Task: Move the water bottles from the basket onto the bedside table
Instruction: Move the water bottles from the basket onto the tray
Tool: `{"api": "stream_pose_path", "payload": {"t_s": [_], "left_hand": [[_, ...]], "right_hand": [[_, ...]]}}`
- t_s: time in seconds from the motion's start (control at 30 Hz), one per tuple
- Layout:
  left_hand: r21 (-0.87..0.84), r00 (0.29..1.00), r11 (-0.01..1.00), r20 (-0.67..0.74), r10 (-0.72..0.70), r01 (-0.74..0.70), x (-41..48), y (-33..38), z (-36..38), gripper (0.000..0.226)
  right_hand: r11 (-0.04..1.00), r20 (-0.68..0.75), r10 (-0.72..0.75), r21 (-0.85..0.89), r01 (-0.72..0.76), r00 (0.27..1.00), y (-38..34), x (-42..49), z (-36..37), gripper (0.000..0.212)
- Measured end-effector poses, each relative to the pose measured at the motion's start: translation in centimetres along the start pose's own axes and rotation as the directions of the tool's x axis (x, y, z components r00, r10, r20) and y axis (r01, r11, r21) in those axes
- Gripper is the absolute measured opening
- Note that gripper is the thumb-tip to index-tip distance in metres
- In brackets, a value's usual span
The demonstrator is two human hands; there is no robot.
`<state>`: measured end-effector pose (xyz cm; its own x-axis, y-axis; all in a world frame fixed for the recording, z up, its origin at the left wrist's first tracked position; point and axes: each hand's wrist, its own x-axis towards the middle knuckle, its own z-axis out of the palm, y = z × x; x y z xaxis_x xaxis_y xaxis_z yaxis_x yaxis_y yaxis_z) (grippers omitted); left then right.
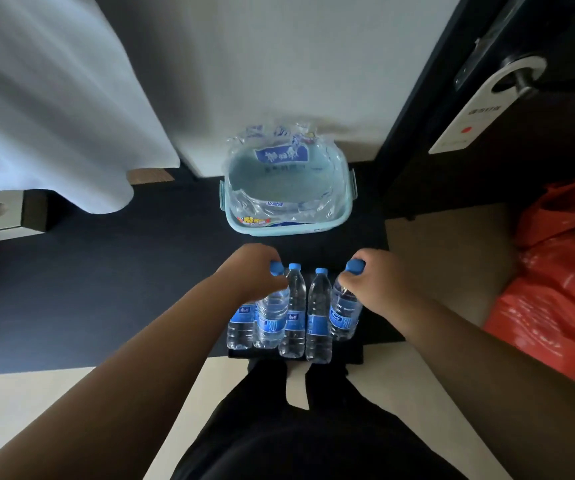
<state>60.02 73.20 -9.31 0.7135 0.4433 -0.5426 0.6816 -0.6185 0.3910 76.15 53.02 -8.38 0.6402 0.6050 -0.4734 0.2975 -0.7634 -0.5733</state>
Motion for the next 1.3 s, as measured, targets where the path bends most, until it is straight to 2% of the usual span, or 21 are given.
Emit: {"api": "stream_pose_path", "payload": {"t_s": [0.13,0.37,0.6,0.83,1.03,1.13,1.3], "left_hand": [[0.004,0.998,1.000,0.054,-0.021,0.021,2.4,-0.8,1.6,0.015],[0.014,0.991,0.996,0.100,-0.087,0.086,6.6,-1.8,4.6,0.030],[-0.036,0.972,0.972,0.034,-0.231,0.232,8.1,-3.9,8.1,0.034],[-0.045,0.963,0.963,0.057,-0.264,0.267,10.0,-5.0,10.0,0.036],[-0.067,0.965,0.963,0.001,-0.263,0.262,9.9,-4.8,11.2,0.041],[-0.070,0.959,0.958,-0.024,-0.281,0.279,8.4,-5.2,11.2,0.051],[-0.074,0.951,0.950,-0.049,-0.306,0.302,4.1,-7.8,11.4,0.057]], "right_hand": [[0.988,0.049,0.152,-0.031,-0.150,0.987,2.3,1.9,2.2,0.016],[0.944,0.144,0.302,-0.180,-0.275,0.942,4.5,6.0,6.3,0.028],[0.897,0.115,0.413,-0.222,-0.382,0.903,7.7,8.4,8.1,0.030],[0.895,0.078,0.422,-0.198,-0.400,0.903,10.2,10.1,10.0,0.028],[0.908,0.053,0.370,-0.231,-0.349,0.928,11.8,9.5,11.1,0.045],[0.920,0.036,0.337,-0.226,-0.320,0.941,12.0,7.7,11.4,0.050],[0.909,0.123,0.344,-0.293,-0.297,0.931,12.7,4.1,11.1,0.055]]}}
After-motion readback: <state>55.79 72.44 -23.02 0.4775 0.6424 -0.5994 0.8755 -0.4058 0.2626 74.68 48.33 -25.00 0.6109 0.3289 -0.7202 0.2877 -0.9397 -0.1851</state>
